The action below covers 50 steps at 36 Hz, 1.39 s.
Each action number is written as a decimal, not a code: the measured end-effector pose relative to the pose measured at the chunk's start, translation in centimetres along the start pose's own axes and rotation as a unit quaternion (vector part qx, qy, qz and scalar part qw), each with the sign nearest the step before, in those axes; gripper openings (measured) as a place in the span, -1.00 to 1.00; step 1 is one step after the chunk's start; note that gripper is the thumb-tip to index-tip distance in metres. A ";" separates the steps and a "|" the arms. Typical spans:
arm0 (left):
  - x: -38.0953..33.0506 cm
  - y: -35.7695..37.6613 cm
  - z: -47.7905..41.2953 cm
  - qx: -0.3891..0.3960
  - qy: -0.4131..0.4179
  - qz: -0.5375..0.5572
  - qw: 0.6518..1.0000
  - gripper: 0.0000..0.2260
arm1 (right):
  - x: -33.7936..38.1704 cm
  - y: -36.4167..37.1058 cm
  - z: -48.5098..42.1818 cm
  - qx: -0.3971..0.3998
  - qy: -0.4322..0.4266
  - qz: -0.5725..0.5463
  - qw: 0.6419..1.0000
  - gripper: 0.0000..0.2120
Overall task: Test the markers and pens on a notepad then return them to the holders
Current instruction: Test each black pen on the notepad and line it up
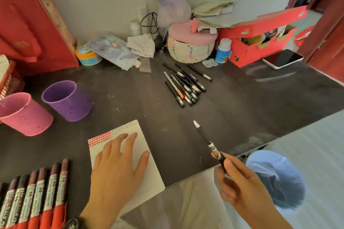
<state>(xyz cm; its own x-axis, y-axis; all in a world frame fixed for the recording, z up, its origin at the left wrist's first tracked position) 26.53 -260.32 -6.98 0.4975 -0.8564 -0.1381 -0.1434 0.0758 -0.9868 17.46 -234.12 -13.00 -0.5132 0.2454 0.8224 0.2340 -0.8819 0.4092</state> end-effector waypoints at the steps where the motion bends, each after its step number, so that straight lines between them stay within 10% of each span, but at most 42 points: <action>1: -0.9 0.0 -0.7 0.005 0.009 0.004 1.000 -0.41 | 0.0 -0.9 0.4 -0.010 0.014 -0.024 1.000 -0.69; 18: -26.8 6.0 -7.3 0.020 0.400 0.045 0.915 -0.47 | -4.7 -23.0 2.1 -0.308 0.031 -0.346 0.886 -0.82; 24: -30.0 8.6 -8.3 0.059 0.444 0.062 0.892 -0.50 | -13.2 -29.9 -2.2 -0.437 0.147 -0.215 0.861 -0.86; 34: -30.1 9.0 -8.8 0.075 0.412 0.129 0.899 -0.53 | -16.8 -34.9 -11.2 -0.414 0.321 0.065 0.849 -0.77; 42: -30.3 9.0 -9.1 0.060 0.410 0.142 0.899 -0.54 | -17.9 -35.2 -14.5 -0.454 0.320 0.112 0.824 -0.62; 50: -30.3 8.8 -9.0 0.050 0.414 0.148 0.897 -0.55 | -19.0 -33.6 -14.0 -0.319 0.302 0.419 0.795 -0.44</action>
<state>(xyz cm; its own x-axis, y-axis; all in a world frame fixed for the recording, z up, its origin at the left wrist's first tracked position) 2.43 -238.30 -10.73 -0.3614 -0.8741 -0.3247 -0.0664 0.3714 -0.9261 7.74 -214.78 -47.90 -0.7451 -0.6042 0.2823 0.3354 -0.7054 -0.6244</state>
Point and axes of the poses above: each hand's wrist, its own z-axis away from the middle knuckle, its own y-axis out of the palm, x = y × z, the point moved 6 cm from there along -z, towards the middle knuckle, and after that the axes turned 3 degrees about -x, right-handed, at the moved point
